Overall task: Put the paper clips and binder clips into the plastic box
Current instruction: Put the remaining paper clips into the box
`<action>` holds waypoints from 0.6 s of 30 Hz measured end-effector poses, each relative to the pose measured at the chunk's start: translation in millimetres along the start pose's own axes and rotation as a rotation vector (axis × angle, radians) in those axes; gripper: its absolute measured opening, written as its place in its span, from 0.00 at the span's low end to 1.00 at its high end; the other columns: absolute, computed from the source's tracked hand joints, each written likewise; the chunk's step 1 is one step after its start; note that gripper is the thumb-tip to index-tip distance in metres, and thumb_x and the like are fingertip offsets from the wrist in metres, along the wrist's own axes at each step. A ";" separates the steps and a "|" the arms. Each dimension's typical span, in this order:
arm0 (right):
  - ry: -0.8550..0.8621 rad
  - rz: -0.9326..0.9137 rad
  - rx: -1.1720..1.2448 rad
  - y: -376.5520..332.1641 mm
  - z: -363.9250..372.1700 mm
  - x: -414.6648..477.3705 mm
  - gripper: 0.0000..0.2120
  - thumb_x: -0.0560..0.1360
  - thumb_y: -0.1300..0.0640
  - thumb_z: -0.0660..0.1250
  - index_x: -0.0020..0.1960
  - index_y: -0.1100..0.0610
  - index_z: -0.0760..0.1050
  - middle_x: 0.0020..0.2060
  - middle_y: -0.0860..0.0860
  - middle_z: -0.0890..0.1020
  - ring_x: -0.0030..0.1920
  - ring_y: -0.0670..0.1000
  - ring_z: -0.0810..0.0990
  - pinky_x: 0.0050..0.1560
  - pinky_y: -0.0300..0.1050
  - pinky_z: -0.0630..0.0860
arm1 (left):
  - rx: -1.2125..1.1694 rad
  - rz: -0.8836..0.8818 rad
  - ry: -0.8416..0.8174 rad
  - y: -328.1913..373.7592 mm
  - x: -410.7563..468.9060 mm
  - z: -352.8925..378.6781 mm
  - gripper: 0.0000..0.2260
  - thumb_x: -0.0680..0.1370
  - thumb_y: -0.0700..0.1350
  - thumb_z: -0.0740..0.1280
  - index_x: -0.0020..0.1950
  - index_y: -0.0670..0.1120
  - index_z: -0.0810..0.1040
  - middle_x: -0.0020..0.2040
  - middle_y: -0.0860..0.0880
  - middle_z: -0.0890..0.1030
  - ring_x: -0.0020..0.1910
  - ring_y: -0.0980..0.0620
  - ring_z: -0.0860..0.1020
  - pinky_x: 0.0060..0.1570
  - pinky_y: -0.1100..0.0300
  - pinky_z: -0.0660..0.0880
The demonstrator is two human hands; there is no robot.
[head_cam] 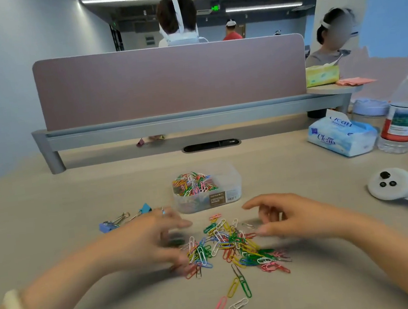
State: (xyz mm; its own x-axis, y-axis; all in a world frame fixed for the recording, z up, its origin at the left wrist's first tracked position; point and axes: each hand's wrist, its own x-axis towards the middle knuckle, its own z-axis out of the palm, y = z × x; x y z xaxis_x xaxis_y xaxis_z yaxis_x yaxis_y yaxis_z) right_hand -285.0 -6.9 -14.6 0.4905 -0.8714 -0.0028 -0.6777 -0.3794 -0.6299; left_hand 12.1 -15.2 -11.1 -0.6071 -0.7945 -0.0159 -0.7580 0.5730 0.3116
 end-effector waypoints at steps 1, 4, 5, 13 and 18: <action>-0.051 0.038 -0.036 3.6 -5.2 -4.7 0.27 0.67 0.48 0.73 0.63 0.41 0.66 0.40 0.44 0.75 0.37 0.40 0.72 0.42 0.34 0.71 | 0.034 -0.015 -0.059 -1.9 -7.9 5.2 0.41 0.56 0.77 0.58 0.65 0.61 0.67 0.54 0.66 0.68 0.47 0.67 0.69 0.51 0.71 0.68; -0.175 0.085 -0.183 6.8 -1.7 -10.4 0.36 0.62 0.44 0.76 0.66 0.41 0.64 0.39 0.44 0.72 0.35 0.39 0.70 0.39 0.32 0.68 | 0.056 -0.028 -0.073 -5.1 -12.7 16.0 0.40 0.56 0.76 0.58 0.65 0.61 0.66 0.53 0.64 0.66 0.45 0.62 0.70 0.50 0.64 0.72; -0.152 0.059 -0.212 4.5 3.7 -8.3 0.35 0.62 0.43 0.75 0.65 0.42 0.66 0.38 0.44 0.72 0.35 0.39 0.70 0.40 0.33 0.68 | 0.028 -0.032 -0.044 -5.1 -8.6 18.2 0.38 0.58 0.75 0.59 0.64 0.61 0.68 0.53 0.63 0.66 0.44 0.62 0.71 0.48 0.65 0.72; -0.087 -0.125 -0.160 -13.0 21.5 26.8 0.28 0.67 0.46 0.73 0.65 0.47 0.70 0.37 0.46 0.74 0.34 0.40 0.71 0.39 0.34 0.68 | -0.158 -0.001 0.108 26.7 13.1 30.9 0.23 0.68 0.55 0.71 0.61 0.56 0.73 0.52 0.55 0.71 0.40 0.59 0.73 0.44 0.68 0.68; -0.143 -0.104 -0.426 -7.5 18.0 32.9 0.41 0.62 0.35 0.71 0.70 0.45 0.60 0.50 0.43 0.70 0.49 0.42 0.70 0.51 0.39 0.69 | -0.016 -0.096 0.099 23.4 5.9 31.2 0.35 0.64 0.63 0.71 0.68 0.55 0.65 0.60 0.58 0.64 0.47 0.65 0.64 0.46 0.76 0.61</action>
State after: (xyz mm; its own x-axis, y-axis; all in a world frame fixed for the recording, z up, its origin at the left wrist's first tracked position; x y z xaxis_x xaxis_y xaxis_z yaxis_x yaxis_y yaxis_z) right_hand -253.8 -27.1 -23.9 0.6184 -0.7815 -0.0827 -0.7708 -0.5827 -0.2575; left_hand -16.7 -0.2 -33.6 -0.5048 -0.8620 0.0467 -0.8071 0.4905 0.3285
